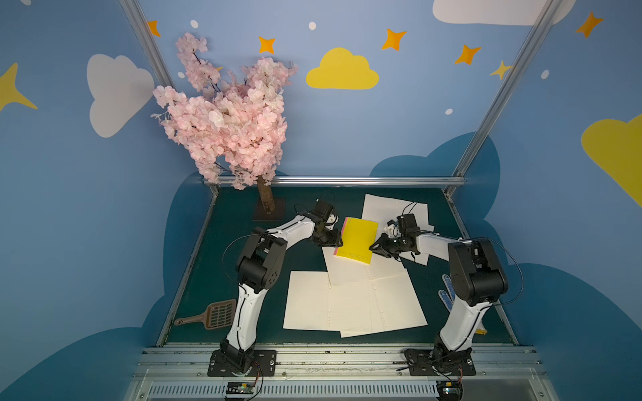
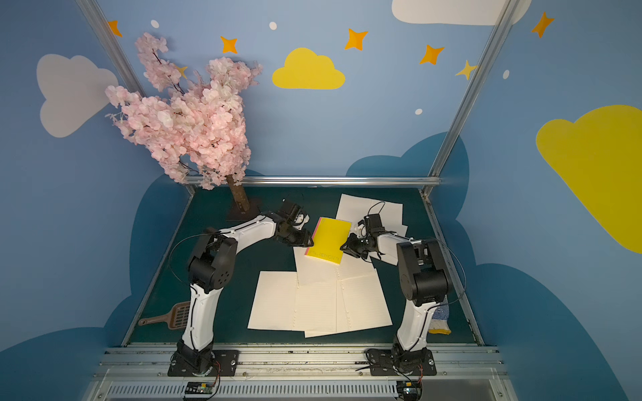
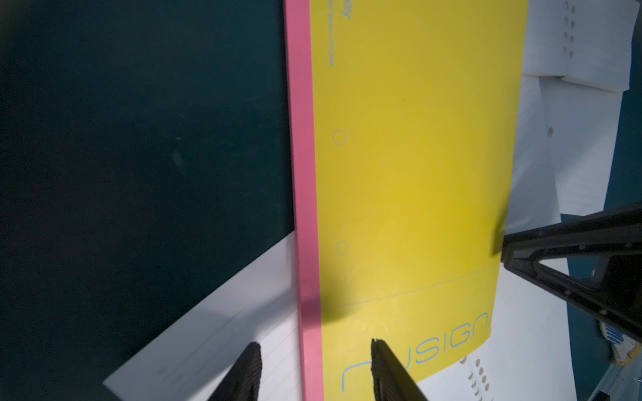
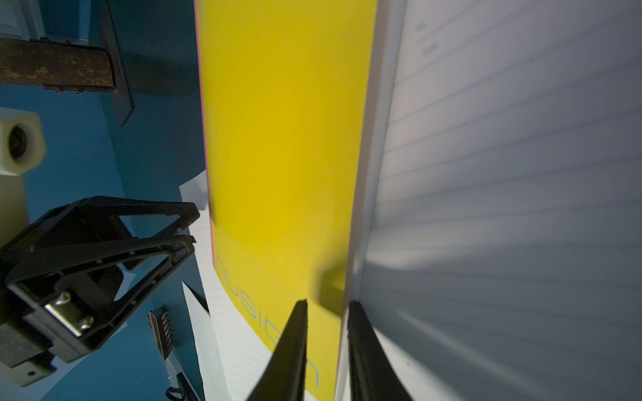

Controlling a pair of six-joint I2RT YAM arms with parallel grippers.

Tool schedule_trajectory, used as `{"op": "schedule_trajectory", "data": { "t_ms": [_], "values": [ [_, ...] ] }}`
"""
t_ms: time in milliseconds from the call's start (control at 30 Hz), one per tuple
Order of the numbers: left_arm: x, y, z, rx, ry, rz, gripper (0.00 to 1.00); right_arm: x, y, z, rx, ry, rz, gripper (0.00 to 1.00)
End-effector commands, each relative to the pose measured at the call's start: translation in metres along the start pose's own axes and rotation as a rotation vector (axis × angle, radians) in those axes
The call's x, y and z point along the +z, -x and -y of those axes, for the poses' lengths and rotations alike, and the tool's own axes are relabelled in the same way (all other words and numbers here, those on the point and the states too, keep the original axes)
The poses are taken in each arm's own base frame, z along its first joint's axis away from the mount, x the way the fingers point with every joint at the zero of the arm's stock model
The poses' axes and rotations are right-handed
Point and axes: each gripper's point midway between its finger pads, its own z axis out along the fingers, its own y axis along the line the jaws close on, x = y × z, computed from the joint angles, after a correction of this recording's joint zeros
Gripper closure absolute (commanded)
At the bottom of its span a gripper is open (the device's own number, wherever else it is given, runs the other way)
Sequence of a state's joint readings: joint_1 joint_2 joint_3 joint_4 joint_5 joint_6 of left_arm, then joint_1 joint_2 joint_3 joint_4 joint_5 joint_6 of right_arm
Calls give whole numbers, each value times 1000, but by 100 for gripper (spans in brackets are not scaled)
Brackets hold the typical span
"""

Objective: Close the notebook
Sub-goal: Pick up the notebook at the notebook.

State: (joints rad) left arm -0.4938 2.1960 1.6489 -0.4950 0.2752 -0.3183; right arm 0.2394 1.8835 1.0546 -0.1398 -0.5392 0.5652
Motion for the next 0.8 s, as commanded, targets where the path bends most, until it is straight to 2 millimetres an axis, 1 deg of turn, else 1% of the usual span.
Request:
{"op": "schedule_trajectory", "data": {
  "t_ms": [0,200,367,533,767],
  "values": [
    [10,-6,-6,-12,16,-40,47,4,3,1,-11,-16,-8,78],
    [16,-8,-9,-32,27,-72,47,7,3,2,-8,-26,-19,78],
    [22,-10,-4,-54,-10,-93,47,10,2,4,-12,-39,-27,78],
    [23,-11,7,-66,-73,-105,48,12,1,4,-12,-41,-33,79],
    [18,-5,25,-82,-175,-84,48,15,-2,3,-16,-41,-44,79]
  ]
}}
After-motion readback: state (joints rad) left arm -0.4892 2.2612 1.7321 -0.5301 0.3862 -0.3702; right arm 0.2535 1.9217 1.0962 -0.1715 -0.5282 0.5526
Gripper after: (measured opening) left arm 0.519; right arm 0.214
